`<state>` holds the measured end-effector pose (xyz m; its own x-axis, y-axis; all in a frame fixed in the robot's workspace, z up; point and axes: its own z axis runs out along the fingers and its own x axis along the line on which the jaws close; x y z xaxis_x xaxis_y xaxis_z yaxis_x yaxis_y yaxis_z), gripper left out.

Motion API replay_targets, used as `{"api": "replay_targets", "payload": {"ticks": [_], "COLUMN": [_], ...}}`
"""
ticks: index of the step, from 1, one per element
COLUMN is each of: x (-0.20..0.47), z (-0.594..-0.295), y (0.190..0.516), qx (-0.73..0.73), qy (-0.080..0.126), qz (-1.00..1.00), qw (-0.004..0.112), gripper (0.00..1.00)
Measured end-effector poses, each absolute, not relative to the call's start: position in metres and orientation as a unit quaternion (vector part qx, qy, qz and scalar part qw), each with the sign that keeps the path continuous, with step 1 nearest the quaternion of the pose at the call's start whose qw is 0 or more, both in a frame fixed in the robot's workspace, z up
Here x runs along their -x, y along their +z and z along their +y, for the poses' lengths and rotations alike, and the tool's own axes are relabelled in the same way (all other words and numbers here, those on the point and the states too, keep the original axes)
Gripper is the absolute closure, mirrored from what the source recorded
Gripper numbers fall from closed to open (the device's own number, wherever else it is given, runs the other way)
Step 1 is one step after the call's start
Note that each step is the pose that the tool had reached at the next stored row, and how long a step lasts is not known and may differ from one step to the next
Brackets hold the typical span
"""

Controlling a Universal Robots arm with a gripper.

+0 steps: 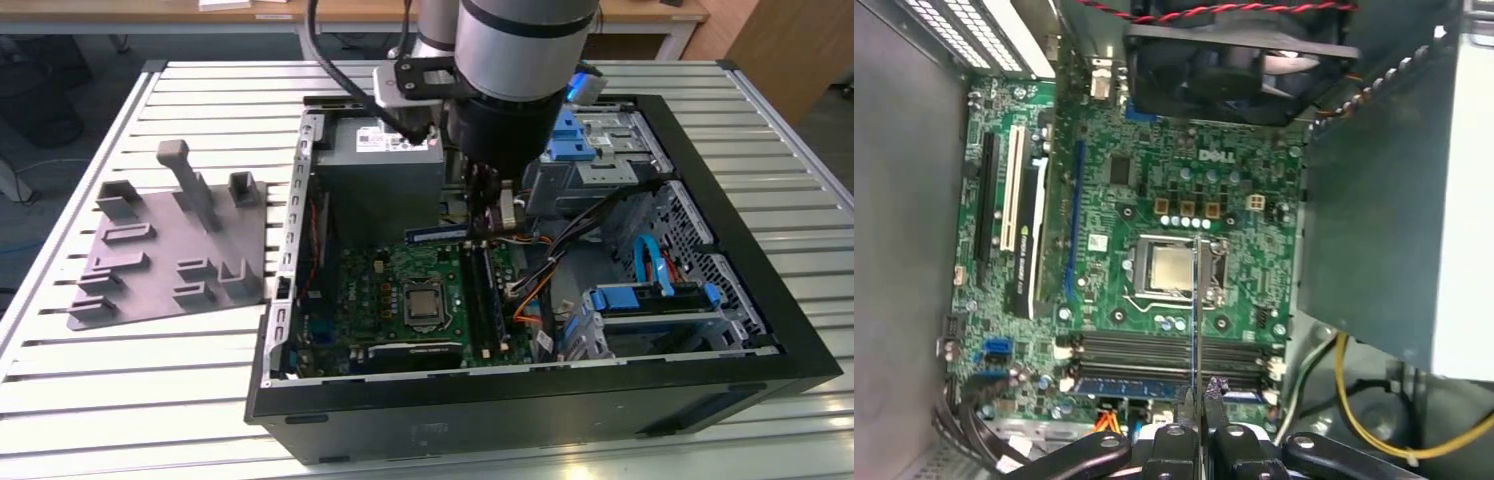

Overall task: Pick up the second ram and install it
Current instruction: 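Pick up the second ram and move it above second insertion slot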

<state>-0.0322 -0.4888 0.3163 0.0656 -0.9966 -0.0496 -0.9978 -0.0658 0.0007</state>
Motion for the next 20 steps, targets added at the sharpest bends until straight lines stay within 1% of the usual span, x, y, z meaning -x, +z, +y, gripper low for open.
{"api": "replay_targets", "payload": {"ticks": [4, 20], "x": [0.0338, 0.0338], "z": [-0.4957, -0.4958], "y": [0.3092, 0.308], "qx": [0.727, 0.694], "qy": [0.018, 0.017], "qz": [0.686, 0.719], "qw": [0.017, 0.018], "gripper": [0.86, 0.86]}}
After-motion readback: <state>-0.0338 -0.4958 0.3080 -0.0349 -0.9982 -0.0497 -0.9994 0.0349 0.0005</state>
